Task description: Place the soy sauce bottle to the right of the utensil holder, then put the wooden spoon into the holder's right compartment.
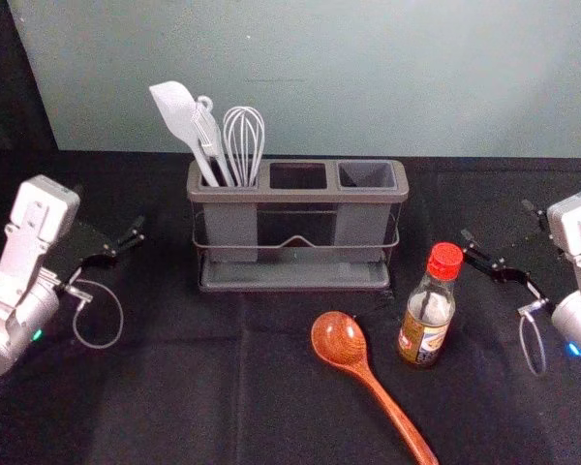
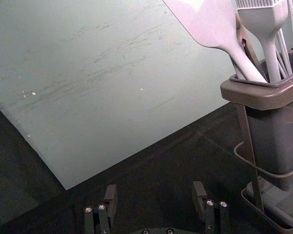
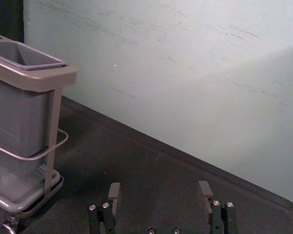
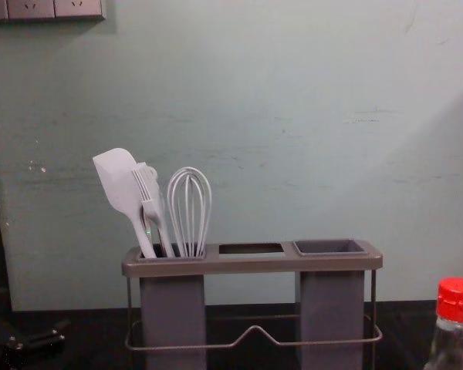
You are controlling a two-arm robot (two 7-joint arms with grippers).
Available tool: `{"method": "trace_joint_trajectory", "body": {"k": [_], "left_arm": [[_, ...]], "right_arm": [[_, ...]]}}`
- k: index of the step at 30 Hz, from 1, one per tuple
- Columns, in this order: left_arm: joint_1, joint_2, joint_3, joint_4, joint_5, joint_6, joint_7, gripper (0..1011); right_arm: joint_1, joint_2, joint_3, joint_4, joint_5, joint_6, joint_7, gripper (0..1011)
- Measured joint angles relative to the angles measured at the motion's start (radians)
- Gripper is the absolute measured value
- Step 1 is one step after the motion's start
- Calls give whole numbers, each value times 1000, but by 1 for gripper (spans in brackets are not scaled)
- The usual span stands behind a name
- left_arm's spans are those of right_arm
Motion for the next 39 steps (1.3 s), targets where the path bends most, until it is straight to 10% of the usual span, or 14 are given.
{"method": "trace_joint_trajectory", "body": {"k": [39], "left_arm": [[0,0,0,0,0,0,0,1005]], "right_arm": [[0,0,0,0,0,0,0,1003]]}}
